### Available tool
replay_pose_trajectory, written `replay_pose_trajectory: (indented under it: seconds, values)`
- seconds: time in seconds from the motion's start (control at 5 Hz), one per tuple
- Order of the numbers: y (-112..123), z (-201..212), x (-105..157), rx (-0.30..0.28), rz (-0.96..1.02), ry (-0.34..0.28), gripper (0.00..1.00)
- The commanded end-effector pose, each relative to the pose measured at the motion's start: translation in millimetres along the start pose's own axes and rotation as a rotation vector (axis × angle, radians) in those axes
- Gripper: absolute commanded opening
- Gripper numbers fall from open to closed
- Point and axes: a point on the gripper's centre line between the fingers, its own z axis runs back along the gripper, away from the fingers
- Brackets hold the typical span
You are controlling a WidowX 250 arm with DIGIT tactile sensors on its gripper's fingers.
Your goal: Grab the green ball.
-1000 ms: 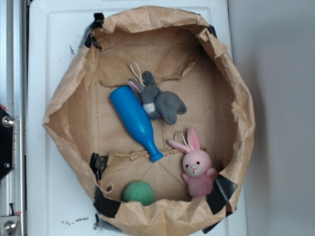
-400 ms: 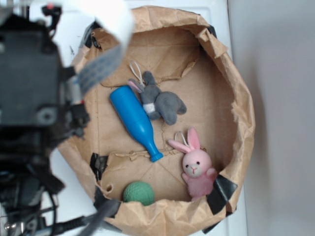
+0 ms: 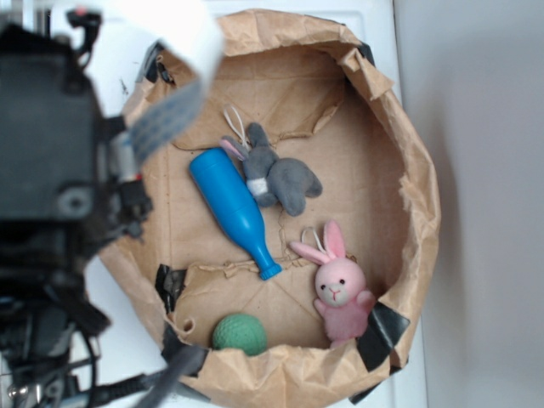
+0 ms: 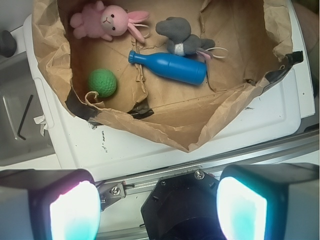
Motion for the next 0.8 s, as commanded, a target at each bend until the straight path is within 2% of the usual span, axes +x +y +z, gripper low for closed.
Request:
replay_pose_trajectory:
  seconds: [0.0, 0.2, 0.4, 0.6]
  values:
    - [-7, -20, 32, -0.081, 0.295, -0.132, 1.0]
    - [-9, -47, 62, -0.076, 0.363, -0.118, 1.0]
    - [-4, -81, 88, -0.03, 0.41, -0.074, 1.0]
    - [0, -106, 87, -0.07, 0.407, -0.103, 1.0]
